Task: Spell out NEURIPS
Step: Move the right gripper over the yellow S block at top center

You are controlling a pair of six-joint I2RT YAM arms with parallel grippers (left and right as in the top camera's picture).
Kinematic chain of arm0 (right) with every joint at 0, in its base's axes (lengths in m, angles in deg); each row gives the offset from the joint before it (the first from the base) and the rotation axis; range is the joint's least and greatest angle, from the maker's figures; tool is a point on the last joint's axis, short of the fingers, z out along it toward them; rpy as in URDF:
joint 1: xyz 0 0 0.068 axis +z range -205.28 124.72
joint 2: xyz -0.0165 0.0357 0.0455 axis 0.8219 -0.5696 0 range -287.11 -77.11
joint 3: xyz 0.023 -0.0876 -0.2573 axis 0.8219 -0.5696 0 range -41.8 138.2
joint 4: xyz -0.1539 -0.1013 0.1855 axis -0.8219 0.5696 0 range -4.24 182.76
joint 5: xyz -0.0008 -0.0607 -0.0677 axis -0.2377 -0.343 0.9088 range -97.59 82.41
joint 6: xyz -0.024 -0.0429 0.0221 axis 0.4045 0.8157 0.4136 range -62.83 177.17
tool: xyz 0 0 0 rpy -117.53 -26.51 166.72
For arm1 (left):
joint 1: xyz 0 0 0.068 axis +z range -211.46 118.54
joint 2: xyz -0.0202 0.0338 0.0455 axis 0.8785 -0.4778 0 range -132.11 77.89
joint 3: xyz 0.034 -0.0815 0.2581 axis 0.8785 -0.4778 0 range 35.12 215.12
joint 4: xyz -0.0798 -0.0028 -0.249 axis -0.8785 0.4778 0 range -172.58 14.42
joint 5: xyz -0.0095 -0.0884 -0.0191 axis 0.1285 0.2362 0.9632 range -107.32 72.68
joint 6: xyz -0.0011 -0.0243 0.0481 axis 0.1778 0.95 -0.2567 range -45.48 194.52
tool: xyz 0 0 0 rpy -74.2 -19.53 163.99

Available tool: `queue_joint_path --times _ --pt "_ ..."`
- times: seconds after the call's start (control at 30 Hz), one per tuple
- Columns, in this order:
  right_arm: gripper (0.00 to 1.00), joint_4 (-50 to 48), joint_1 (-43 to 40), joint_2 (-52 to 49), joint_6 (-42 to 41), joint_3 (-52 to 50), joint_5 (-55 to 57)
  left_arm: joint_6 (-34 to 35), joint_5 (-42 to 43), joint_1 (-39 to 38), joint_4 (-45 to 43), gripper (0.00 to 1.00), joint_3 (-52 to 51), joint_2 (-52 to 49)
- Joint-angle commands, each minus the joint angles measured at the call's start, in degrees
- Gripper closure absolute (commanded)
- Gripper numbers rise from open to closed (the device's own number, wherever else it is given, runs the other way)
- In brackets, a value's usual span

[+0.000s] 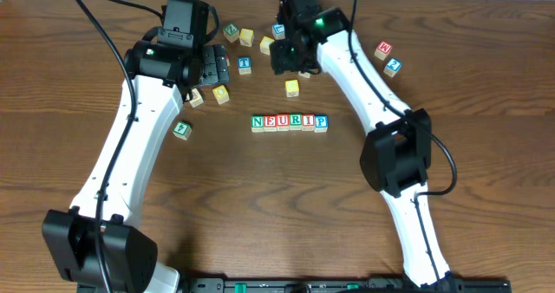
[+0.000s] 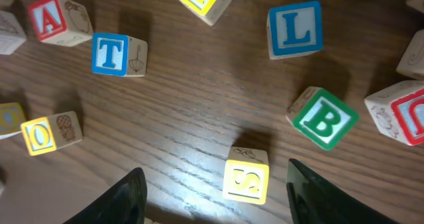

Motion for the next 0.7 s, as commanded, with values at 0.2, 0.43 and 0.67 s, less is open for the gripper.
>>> queue_joint_path --times 0.2,0.43,0.67 --pt "0.38 0.39 1.57 -2.16 -3.28 -0.68 7.30 -0.33 -0.55 0.31 0.02 0.02 0.15 0.22" --pt "0.39 -0.11 1.55 -2.16 -6.97 -4.79 7.10 -0.33 -0.55 0.31 0.00 0.02 0.15 0.22" --pt "0.47 -2.71 1.62 -2.21 -7.08 -7.28 7.08 -0.33 -0.55 0.31 0.02 0.02 0.15 0.22"
